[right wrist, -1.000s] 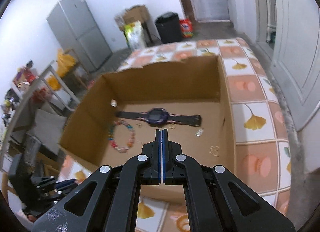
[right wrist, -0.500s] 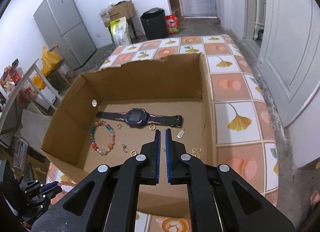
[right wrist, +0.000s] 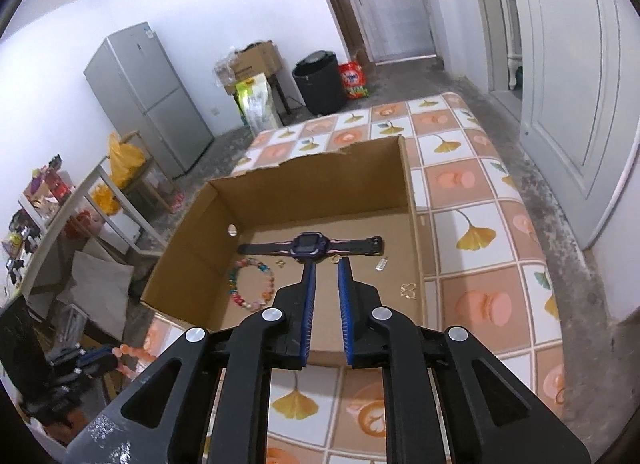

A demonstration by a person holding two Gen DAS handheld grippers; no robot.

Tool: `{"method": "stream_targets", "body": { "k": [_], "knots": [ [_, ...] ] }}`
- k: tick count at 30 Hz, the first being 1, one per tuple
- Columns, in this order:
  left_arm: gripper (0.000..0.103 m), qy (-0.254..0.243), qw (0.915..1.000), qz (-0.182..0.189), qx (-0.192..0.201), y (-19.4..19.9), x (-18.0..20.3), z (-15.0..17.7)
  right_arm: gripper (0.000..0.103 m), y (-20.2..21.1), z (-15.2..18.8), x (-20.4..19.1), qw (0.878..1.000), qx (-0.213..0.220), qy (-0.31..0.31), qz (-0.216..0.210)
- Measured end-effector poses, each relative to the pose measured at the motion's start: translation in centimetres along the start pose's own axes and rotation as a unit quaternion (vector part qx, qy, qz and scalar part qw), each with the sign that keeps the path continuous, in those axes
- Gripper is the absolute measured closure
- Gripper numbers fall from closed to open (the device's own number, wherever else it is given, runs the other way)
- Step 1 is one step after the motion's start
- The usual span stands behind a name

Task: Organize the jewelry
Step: 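Lower the left gripper into the box and open it to release the bracelet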

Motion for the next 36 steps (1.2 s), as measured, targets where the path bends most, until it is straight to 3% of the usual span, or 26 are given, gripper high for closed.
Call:
{"method": "stream_targets", "body": {
  "k": [5, 11, 16, 18, 24, 29, 36],
  "knots": [
    [0.094, -0.018, 0.9983, 0.056, 0.004, 0.3, 2.5, -3.7, 0.088, 0.9, 0.4, 0.1, 1.0, 0.02, -0.011, -0.013],
    [0.094, -0.013, 0.9944, 0.104, -0.016, -3.5, 4.0, -8.8, 0.088, 1.9, 0.6, 1.1, 0.999, 0.04, -0.021, -0.018],
    [0.094, -0.004, 0.9946, 0.073, -0.073, -10.6, 3.8, -11.1, 0.088, 1.9, 0.9, 2.7, 0.998, 0.046, -0.032, -0.018],
    [0.094, -0.002, 0.9943, 0.043, -0.098, -13.2, 3.5, -11.3, 0.088, 1.8, 1.1, 3.4, 0.998, 0.046, -0.038, -0.016],
    [0.094, -0.003, 0.9816, -0.026, -0.189, -21.5, 2.2, -10.6, 0.088, 1.8, 1.9, 5.3, 0.997, 0.046, -0.066, -0.018],
    [0.094, 0.03, 0.9686, -0.032, -0.245, -25.6, 1.0, -9.9, 0.087, 2.0, 2.3, 6.4, 0.995, 0.05, -0.08, -0.018],
    [0.094, 0.075, 0.9549, -0.007, -0.287, -27.2, 0.7, -9.0, 0.086, 2.0, 2.6, 7.3, 0.995, 0.049, -0.09, -0.018]
  ]
}}
Point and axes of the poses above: each gripper's, at about its wrist camera, not at the fingertips, and y roughly against the way its jaws point, x to its right, z to its underside, the point moved 2 cm from there along -y, roughly the way its jaws point, and after that the axes turned 9 degrees about y, right-handed, at the moved point
